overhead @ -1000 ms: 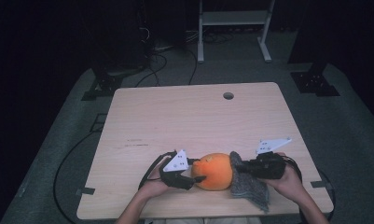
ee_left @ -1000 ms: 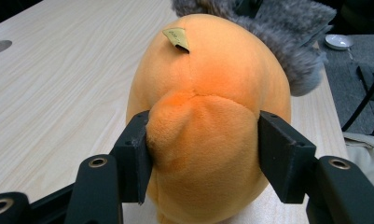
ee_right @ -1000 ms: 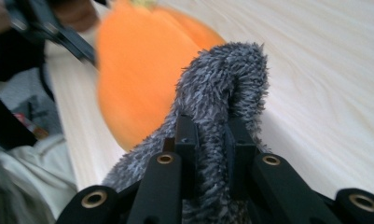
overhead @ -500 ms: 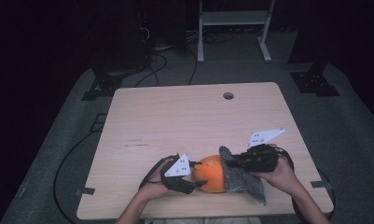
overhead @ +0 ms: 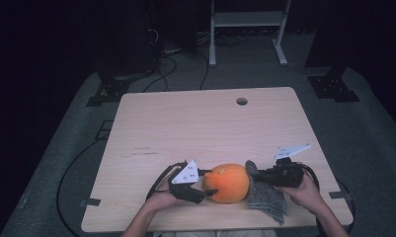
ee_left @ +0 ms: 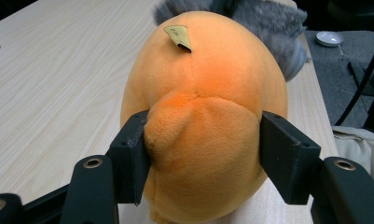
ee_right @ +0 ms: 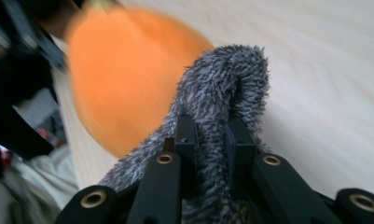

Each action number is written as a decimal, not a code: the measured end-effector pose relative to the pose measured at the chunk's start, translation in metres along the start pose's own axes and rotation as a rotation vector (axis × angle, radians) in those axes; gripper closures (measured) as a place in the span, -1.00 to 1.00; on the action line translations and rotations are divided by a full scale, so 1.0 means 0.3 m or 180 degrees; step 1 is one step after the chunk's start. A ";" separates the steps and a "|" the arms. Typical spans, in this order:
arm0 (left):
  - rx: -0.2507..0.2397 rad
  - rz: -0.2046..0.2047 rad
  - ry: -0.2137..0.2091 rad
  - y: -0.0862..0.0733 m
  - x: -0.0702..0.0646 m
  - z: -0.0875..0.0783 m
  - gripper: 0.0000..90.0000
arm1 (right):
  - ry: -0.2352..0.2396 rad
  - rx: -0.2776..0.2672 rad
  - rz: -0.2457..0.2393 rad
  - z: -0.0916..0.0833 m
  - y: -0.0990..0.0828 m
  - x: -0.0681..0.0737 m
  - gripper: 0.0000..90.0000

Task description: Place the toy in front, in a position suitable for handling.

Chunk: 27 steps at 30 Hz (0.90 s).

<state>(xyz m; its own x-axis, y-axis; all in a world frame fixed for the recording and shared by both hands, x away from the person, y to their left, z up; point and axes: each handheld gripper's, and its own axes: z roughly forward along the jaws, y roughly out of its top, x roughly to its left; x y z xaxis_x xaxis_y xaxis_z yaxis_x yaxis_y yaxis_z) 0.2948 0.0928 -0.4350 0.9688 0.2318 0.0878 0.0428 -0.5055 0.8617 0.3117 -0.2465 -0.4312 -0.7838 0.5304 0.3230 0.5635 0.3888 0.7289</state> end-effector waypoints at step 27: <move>-0.0024 -0.0040 0.0013 0.010 -0.001 0.008 -0.15 | -0.0221 0.0036 -0.0179 -0.016 0.029 0.044 0.71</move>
<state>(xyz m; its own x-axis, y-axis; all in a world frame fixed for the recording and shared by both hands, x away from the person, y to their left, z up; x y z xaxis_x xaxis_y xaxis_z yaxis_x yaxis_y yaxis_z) 0.2952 0.0892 -0.4338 0.9672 0.2416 0.0790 0.0532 -0.4964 0.8665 0.3049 -0.2397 -0.4177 -0.7945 0.5584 0.2388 0.5223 0.4276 0.7378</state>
